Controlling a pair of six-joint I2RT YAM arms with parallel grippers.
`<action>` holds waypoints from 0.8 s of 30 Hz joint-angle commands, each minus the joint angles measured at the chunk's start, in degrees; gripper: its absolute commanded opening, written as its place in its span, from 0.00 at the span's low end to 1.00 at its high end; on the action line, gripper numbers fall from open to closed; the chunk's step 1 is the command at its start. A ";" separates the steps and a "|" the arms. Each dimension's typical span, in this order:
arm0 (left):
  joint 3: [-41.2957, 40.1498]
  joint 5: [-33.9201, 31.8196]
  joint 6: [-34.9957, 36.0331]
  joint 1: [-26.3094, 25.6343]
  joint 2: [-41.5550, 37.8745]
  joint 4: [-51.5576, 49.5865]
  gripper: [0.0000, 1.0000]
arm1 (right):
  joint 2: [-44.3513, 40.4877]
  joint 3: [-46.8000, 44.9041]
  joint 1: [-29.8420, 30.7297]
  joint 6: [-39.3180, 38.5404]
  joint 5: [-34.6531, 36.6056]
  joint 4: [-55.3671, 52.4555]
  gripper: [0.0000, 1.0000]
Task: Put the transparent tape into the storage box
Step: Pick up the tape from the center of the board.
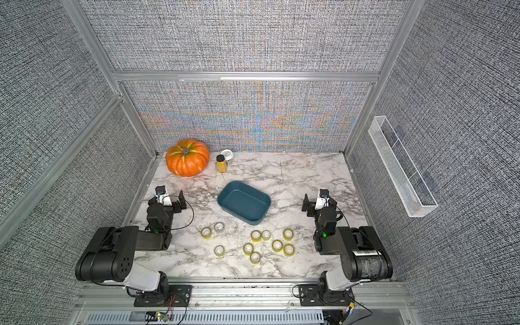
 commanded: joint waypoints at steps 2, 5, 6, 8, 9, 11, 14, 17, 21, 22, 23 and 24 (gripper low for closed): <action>0.09 0.24 -0.01 -0.04 -0.25 1.15 0.99 | 0.03 0.25 0.09 -0.10 0.15 0.98 0.99; 0.10 0.21 0.00 -0.04 -0.30 1.15 0.99 | 0.02 0.23 0.04 -0.10 0.15 0.97 0.99; 0.10 0.21 -0.01 0.01 -0.25 1.14 0.99 | -0.02 0.25 0.04 -0.10 0.15 0.97 0.99; 0.12 0.21 -0.02 -0.03 -0.25 1.07 0.99 | 0.00 0.26 0.04 -0.10 0.15 0.97 0.99; 0.11 0.21 -0.02 0.03 -0.25 1.05 0.99 | 0.02 0.21 0.04 -0.10 0.15 1.02 0.99; 0.08 0.21 -0.02 0.04 -0.25 1.06 1.00 | 0.02 0.25 0.02 -0.08 0.15 0.97 0.99; 0.12 0.22 -0.02 0.05 -0.25 1.06 0.99 | -0.02 0.27 0.04 -0.10 0.15 0.98 0.99; 0.16 0.29 -0.02 0.03 -0.19 0.98 0.99 | 0.02 0.25 0.04 -0.10 0.15 0.98 0.99; 0.20 0.30 -0.02 0.00 -0.24 0.98 0.99 | -0.05 0.25 0.04 -0.10 0.15 0.97 0.99; 0.16 0.30 -0.02 -0.03 -0.23 0.97 0.99 | 0.03 0.29 0.04 -0.10 0.15 1.02 0.99; 0.15 0.30 -0.02 0.05 -0.24 1.02 1.00 | 0.03 0.28 0.04 -0.10 0.15 1.02 0.99; 0.12 0.30 -0.02 0.02 -0.34 1.06 0.98 | -0.08 0.18 0.04 -0.10 0.17 1.33 0.99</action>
